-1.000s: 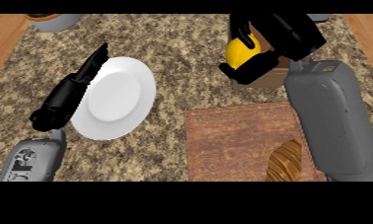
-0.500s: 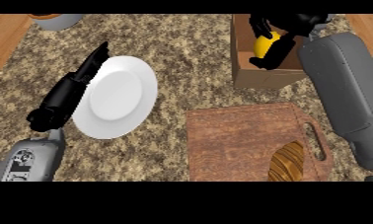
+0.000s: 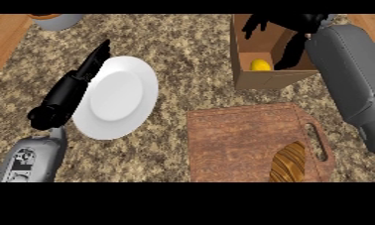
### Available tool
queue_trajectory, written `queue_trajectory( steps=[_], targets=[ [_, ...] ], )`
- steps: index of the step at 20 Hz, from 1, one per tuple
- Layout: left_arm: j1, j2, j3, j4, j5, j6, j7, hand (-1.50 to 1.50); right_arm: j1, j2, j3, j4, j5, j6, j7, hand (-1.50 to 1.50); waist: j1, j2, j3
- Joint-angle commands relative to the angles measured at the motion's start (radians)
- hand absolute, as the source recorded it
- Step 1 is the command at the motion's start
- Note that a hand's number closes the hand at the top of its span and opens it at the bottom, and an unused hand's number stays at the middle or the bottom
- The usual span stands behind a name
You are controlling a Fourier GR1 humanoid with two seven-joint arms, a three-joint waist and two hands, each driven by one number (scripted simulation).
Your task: Pick the lemon from the cutting board and place it in the cardboard box
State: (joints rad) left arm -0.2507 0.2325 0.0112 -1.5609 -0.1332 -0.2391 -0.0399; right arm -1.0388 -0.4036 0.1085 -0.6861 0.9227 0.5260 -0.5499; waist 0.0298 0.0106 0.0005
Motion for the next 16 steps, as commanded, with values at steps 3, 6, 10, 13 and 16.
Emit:
queue_trajectory(
  steps=[3,6,10,13,16],
  targets=[
    [0.019,0.012,0.022,0.031,0.004,-0.003,-0.037,0.0,0.001,0.065,-0.217,0.058,-0.243,0.018,-0.123,-1.5,-0.014,-0.001,0.001],
    [0.012,0.007,0.005,0.005,0.011,-0.017,-0.003,0.0,-0.031,0.125,-0.403,0.152,-0.437,0.094,-0.016,-1.5,-0.006,-0.002,0.003],
    [0.013,0.007,0.019,0.019,0.0,0.0,-0.026,0.0,-0.103,0.088,-0.55,0.278,-0.569,0.139,0.157,-1.5,0.0,0.002,0.0],
    [0.02,-0.014,-0.016,0.018,-0.027,0.01,-0.044,0.0,-0.144,0.024,-0.615,0.37,-0.609,0.116,0.206,-1.5,0.018,0.01,0.0],
    [-0.05,-0.016,-0.011,0.029,-0.012,-0.002,-0.027,0.0,-0.155,-0.067,-0.658,0.411,-0.634,0.118,0.189,-1.5,0.024,0.021,0.001]
  ],
)
